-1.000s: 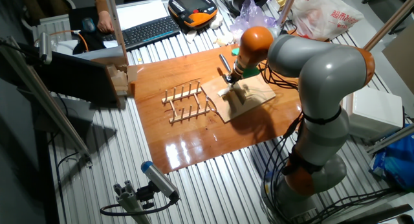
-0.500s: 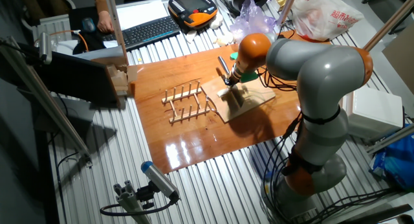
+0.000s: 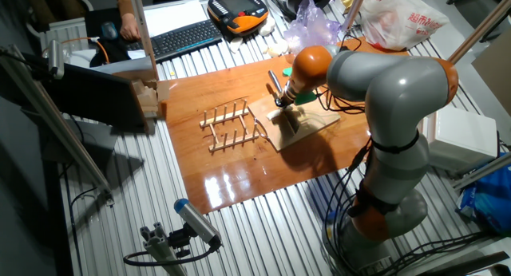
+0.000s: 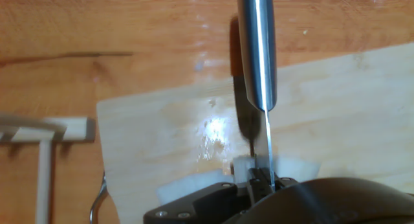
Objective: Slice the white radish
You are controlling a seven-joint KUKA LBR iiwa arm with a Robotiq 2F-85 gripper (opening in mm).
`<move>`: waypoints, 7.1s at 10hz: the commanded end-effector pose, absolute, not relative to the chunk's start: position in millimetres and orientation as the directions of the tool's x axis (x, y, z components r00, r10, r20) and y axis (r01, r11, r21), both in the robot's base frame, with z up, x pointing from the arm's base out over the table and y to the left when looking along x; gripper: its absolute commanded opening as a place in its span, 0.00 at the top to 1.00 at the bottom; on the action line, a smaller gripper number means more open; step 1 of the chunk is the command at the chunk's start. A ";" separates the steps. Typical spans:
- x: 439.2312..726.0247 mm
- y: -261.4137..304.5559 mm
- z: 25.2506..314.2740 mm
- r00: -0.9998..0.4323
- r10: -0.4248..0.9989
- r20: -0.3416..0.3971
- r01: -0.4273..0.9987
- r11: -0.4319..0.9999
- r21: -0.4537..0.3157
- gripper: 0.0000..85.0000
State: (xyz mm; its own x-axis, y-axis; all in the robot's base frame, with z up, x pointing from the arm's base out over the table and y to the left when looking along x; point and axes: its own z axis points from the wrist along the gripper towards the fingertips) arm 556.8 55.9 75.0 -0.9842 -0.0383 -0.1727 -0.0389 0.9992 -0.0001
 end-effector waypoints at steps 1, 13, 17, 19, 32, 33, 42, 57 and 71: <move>560.9 53.0 95.4 -0.986 -0.031 -0.164 -0.031 1.000 -0.002 1.00; 561.9 37.3 110.0 -0.989 -0.043 -0.144 -0.043 0.999 0.000 1.00; 561.6 39.6 94.5 -0.987 -0.039 -0.155 -0.042 0.999 0.015 1.00; 560.3 41.2 90.0 -0.986 -0.035 -0.163 -0.038 0.999 0.017 1.00; 558.8 50.2 80.9 -0.982 -0.030 -0.187 -0.031 1.000 0.002 1.00; 557.9 49.9 88.2 -0.984 -0.024 -0.175 -0.025 1.000 0.004 1.00; 557.8 36.4 120.6 -0.991 -0.027 -0.134 -0.028 1.000 0.003 1.00; 559.7 35.5 110.4 -0.990 0.034 -0.138 0.033 0.999 0.011 1.00; 559.4 43.5 80.0 -0.976 0.073 -0.205 0.070 0.997 0.024 1.00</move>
